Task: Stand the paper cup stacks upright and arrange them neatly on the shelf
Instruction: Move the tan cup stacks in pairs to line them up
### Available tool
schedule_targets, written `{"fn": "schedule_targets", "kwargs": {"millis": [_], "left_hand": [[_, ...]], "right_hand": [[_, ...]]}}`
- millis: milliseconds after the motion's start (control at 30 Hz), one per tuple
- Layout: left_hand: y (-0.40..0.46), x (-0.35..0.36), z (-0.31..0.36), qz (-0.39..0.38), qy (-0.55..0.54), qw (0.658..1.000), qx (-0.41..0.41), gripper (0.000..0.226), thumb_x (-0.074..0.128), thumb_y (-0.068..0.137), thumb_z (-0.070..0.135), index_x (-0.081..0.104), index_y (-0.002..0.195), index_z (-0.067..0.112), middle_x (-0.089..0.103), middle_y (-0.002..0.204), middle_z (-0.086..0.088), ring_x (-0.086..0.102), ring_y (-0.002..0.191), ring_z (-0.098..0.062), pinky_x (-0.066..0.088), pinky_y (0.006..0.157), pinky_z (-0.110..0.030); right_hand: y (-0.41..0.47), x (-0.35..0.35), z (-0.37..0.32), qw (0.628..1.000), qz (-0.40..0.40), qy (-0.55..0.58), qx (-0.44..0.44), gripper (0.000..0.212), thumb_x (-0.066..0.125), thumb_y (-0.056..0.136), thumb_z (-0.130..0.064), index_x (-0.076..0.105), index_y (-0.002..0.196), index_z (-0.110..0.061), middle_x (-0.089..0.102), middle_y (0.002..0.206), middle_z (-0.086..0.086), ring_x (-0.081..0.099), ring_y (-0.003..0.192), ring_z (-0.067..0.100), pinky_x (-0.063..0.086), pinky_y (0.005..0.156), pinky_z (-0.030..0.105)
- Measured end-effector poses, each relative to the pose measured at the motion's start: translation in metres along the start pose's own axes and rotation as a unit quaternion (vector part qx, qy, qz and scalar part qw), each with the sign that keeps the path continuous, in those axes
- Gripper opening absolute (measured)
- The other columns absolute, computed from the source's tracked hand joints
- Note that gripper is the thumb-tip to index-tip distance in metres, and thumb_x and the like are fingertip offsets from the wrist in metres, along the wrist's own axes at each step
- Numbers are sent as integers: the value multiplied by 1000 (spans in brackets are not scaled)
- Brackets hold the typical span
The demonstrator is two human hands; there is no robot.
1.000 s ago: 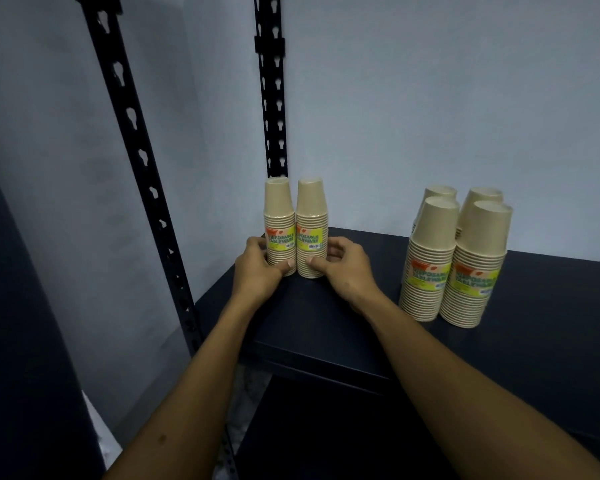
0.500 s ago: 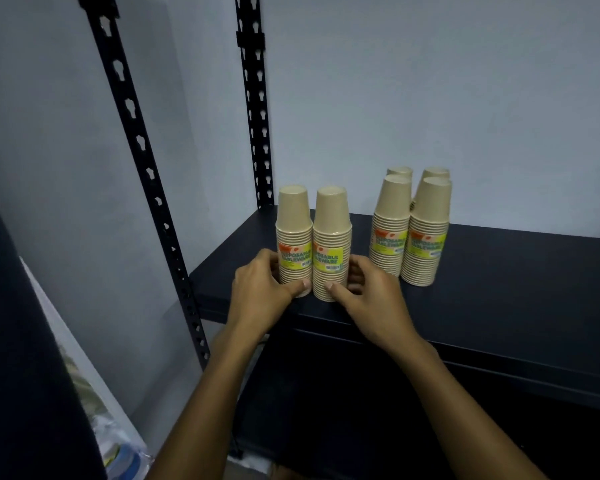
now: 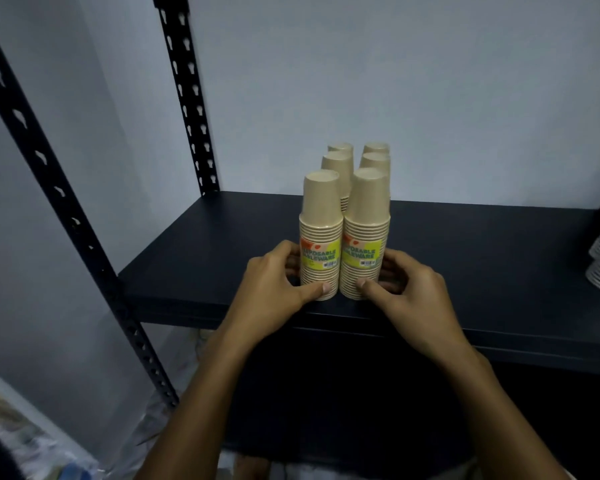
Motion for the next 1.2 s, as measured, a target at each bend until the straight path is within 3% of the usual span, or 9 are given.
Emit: {"fn": "schedule_targets", "kwargs": {"millis": [233,467,733,967,1133,1200], "left_hand": [[7,9,1,-9,0,1000,16,55,84,68,36,60,115,19,69,106,12,64,93,3,53,81,-15],[1,15,-6,44,-18,999,13,55,82,67,43,62,113,20,68,100,15,62,90,8,48,77,-6],[2,12,-11,14,-26,999,21,60,84,67,35,60,121,23,65,104,19,60,95,11,45,80,-2],[3,15,-13,31,-20,999,26,50,82,72,33,63,116,22,67,104,18,61,94,10,46,80,-4],[2,17,-11,45,-1,998,33,50,80,72,37,64,118,23,68,106,17,61,95,8,49,84,-12],[2,17,-11,48,2,998,34,51,80,72,38,63,118,24,68,105,17,61,95,8,50,84,-13]], "right_hand": [[9,-13,4,1000,-13,-27,7,45,75,81,-17,61,124,-20,64,99,-25,60,95,-14,47,76,4],[11,-14,12,999,-40,-7,27,48,74,82,-17,58,128,-20,68,109,-16,64,100,-5,51,83,12],[8,-14,11,999,-41,-11,31,49,73,83,-22,56,129,-24,64,107,-22,60,101,-10,48,79,6],[6,-11,10,998,-7,-53,14,46,74,83,-24,57,126,-26,65,109,-17,61,98,-5,50,81,10],[5,-10,10,999,3,-21,25,54,75,81,-20,52,130,-25,61,102,-26,60,99,-8,49,81,8],[5,-11,11,1000,6,-13,27,53,75,81,-19,54,128,-24,62,103,-25,61,101,-6,50,86,13]]}}
Point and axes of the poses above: each hand's wrist, its own y-axis towards the middle knuckle, its own x-axis out of the palm, z = x × y, the point moved 5 cm from there along y, towards the middle knuckle
